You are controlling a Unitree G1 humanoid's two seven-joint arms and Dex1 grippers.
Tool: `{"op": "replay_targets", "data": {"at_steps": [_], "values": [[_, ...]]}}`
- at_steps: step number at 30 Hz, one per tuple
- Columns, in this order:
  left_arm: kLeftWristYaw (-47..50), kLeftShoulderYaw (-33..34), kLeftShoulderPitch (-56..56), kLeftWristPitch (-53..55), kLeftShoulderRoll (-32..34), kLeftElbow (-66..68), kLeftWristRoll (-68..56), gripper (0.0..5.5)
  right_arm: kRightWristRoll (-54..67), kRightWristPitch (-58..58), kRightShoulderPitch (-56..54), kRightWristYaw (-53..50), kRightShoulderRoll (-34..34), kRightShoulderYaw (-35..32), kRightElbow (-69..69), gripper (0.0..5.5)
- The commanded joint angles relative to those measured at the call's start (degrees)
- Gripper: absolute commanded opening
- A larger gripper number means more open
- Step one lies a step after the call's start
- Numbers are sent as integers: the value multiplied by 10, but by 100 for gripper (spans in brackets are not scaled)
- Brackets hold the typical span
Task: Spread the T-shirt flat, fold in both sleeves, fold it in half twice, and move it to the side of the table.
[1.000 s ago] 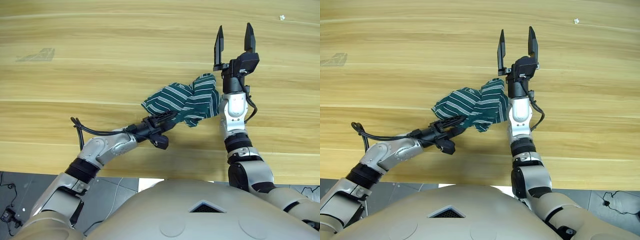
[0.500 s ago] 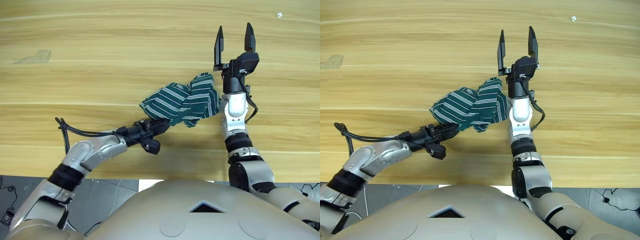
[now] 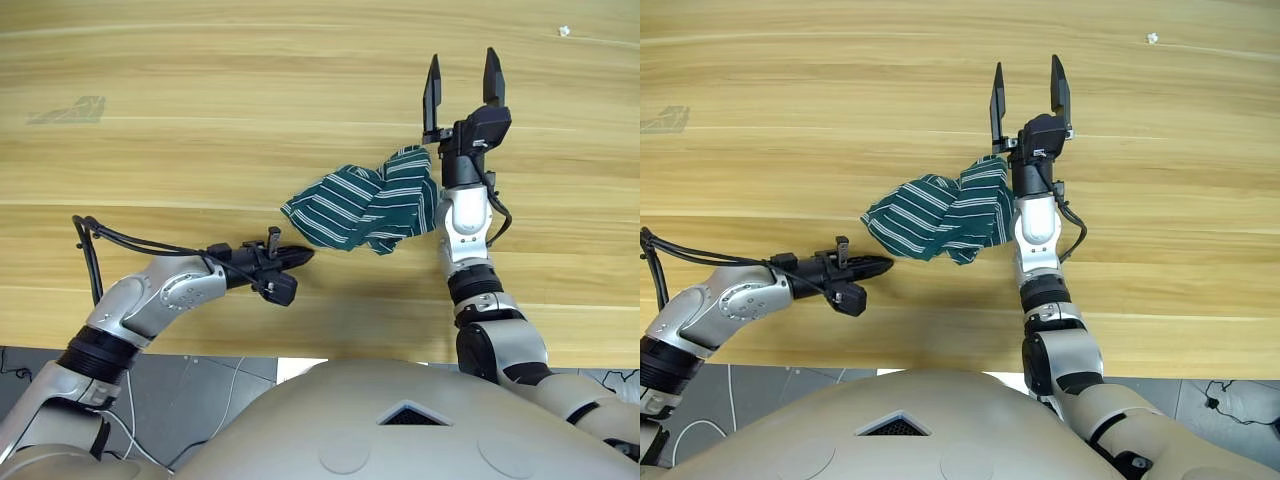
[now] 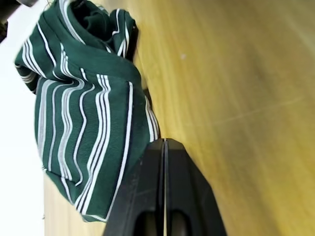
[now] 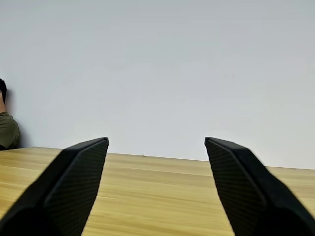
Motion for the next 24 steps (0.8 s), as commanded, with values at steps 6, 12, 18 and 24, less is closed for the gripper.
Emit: {"op": "replay_targets", "data": {"at_steps": [6,12,18,24], "values": [[0,18,25,-10,-13,2,1,158,-13,-8,-11,-4,-1,5,9,365],[-7,15,26,-24,-19,-3,-1,269,-18,-11,-14,-5,-1,7,14,365],[12,12,24,-44,-42,4,12,284,-16,-10,-17,1,0,11,22,365],[44,-4,6,-54,-81,44,60,284,-18,-10,-17,3,-1,16,24,365]]}}
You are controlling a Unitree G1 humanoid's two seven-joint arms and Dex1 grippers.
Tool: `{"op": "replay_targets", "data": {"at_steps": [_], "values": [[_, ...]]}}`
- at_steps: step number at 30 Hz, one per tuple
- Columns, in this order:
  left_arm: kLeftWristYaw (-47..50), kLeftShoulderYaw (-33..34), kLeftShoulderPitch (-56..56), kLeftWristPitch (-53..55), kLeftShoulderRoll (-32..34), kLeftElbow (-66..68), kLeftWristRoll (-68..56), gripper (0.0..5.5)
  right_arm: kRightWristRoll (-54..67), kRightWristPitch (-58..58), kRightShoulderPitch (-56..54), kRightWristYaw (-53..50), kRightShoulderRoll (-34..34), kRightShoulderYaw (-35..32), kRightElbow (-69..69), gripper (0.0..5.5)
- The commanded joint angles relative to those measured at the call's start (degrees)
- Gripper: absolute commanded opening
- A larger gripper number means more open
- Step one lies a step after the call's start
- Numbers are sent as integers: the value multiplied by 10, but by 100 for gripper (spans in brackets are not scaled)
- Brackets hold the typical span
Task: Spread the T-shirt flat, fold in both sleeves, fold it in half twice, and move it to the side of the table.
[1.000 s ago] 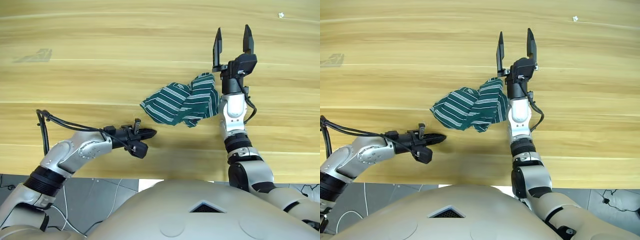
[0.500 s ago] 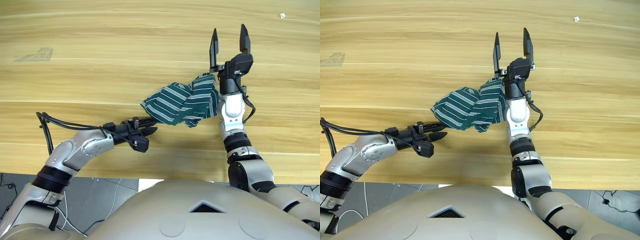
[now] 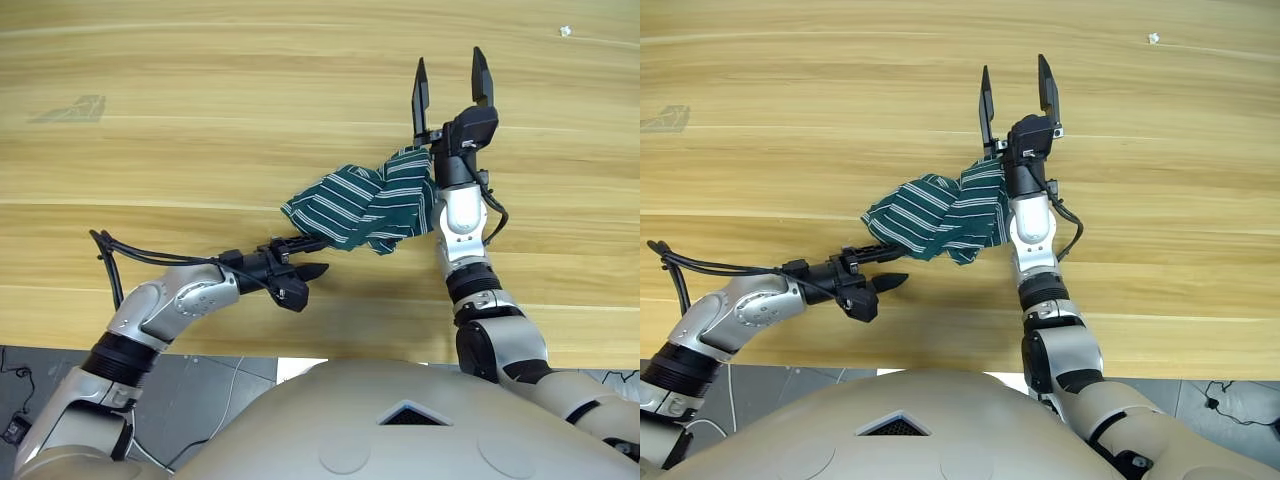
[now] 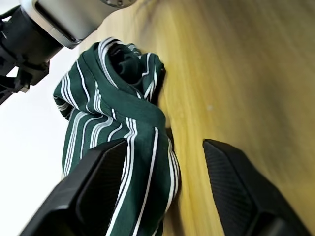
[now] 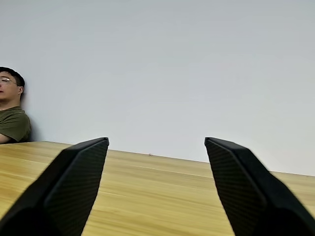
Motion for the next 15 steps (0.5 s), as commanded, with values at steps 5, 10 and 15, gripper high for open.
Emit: {"op": "replay_targets", "data": {"at_steps": [5,10,15], "values": [[34,-29,-13,0,-38,53,67,253,-2,-3,-8,5,-1,9,7,365],[44,-35,-14,-2,-40,66,78,164,-3,-3,-8,6,-1,13,6,365],[50,-36,-16,-3,-38,72,84,102,-4,-3,-8,5,-2,15,6,365]]}}
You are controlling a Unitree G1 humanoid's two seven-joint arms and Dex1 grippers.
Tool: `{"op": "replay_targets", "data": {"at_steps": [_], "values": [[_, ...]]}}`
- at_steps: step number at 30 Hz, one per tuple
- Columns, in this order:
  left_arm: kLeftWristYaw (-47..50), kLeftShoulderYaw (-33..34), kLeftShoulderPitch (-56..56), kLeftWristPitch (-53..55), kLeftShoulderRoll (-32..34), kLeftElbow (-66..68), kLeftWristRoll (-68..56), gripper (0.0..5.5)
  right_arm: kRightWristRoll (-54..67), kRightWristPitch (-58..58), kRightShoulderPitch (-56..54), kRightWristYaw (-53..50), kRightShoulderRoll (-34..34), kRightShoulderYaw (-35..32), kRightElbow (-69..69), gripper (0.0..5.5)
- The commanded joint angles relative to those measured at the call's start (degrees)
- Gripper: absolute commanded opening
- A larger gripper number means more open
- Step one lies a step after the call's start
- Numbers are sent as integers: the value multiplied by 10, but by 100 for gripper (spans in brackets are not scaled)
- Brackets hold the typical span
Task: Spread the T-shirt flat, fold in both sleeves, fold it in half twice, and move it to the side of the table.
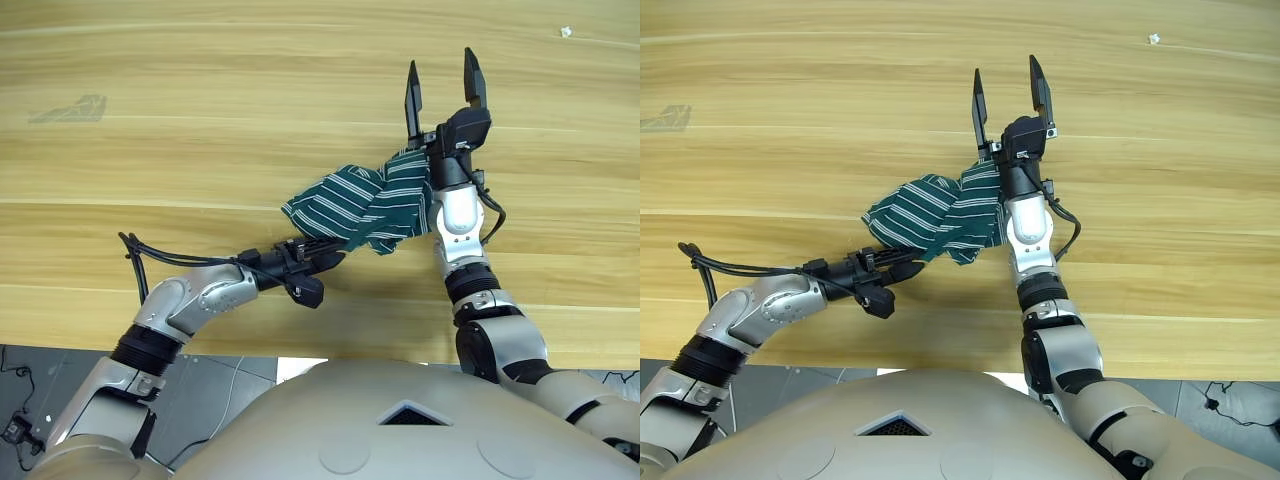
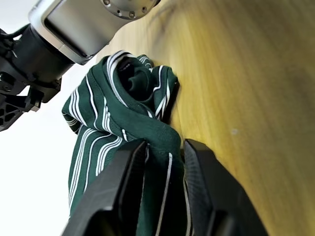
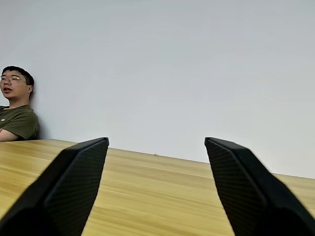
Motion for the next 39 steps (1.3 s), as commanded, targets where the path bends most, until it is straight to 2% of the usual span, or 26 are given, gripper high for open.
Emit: {"op": "replay_targets", "data": {"at_steps": [1,7,14,18,21,25,29,34,39], "values": [[-7,-12,10,14,6,27,34,89,-4,-3,-7,3,-2,3,4,365],[25,-7,-5,21,-6,39,49,1,-4,-4,-9,3,-2,4,8,365],[27,-5,-1,16,1,32,37,1,-5,-6,-10,3,-2,6,12,365],[-73,7,29,56,32,-69,-119,1,1,-8,-8,4,-9,1,10,365],[-163,29,25,128,65,-148,-233,1,22,1,7,22,-22,-6,-28,365],[-275,54,-8,231,113,-218,-337,1,72,41,56,97,-64,7,-143,365],[-349,74,-53,352,123,-258,-424,1,114,108,135,168,-121,19,-280,365],[-376,108,-117,509,94,-279,-542,1,160,192,205,251,-181,38,-394,365],[-301,142,-225,663,8,-251,-606,1,202,272,279,323,-215,75,-472,365]]}}
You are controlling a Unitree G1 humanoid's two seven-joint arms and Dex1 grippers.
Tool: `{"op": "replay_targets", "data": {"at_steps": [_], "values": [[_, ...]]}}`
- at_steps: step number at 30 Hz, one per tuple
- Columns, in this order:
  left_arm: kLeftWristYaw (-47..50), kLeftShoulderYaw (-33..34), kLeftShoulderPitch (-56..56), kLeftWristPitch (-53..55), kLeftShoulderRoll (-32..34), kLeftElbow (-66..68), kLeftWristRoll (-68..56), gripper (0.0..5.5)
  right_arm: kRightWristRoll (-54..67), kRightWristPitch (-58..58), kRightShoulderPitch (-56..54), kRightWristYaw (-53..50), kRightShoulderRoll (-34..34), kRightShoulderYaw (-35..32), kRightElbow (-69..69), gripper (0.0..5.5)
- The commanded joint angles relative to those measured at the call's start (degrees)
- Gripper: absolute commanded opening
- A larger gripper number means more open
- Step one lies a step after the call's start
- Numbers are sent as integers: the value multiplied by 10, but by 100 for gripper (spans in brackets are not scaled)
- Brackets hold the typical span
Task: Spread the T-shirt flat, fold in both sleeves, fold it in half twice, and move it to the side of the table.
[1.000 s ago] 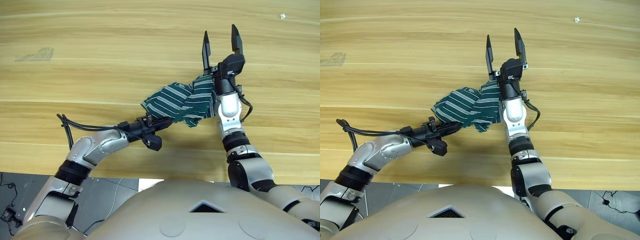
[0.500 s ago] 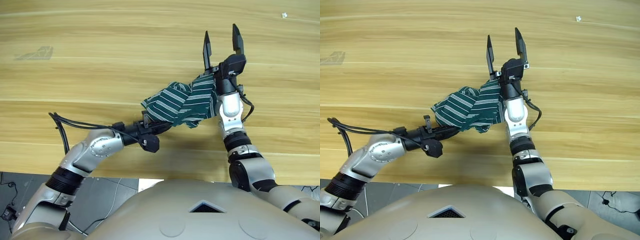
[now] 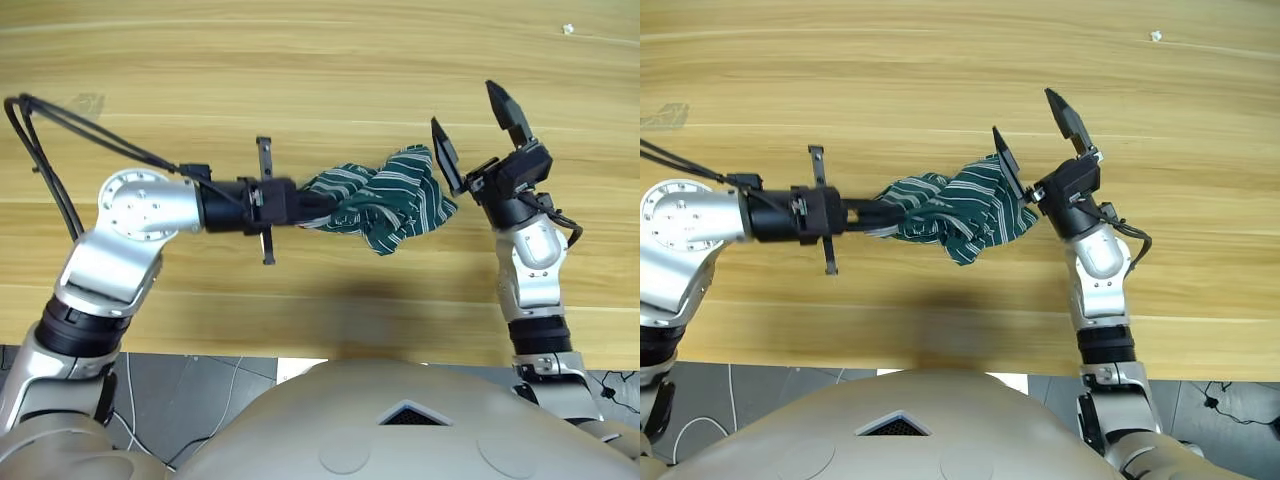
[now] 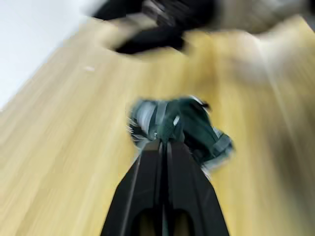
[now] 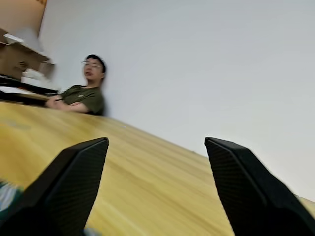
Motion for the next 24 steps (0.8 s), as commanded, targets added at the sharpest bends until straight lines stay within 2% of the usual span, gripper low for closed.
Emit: {"op": "replay_targets", "data": {"at_steps": [1,5,9,17,24], "values": [[63,26,-81,102,-61,15,-36,1,26,56,56,43,-9,38,-52,365],[128,40,-124,172,-113,20,-41,1,27,94,105,45,15,73,-66,365],[150,41,-124,199,-125,2,-33,1,17,123,144,39,33,104,-77,365],[154,36,-113,205,-130,-20,-27,1,55,276,188,-21,73,114,-129,365],[121,39,-93,202,-127,-70,-54,1,43,310,172,-38,98,112,-131,365]]}}
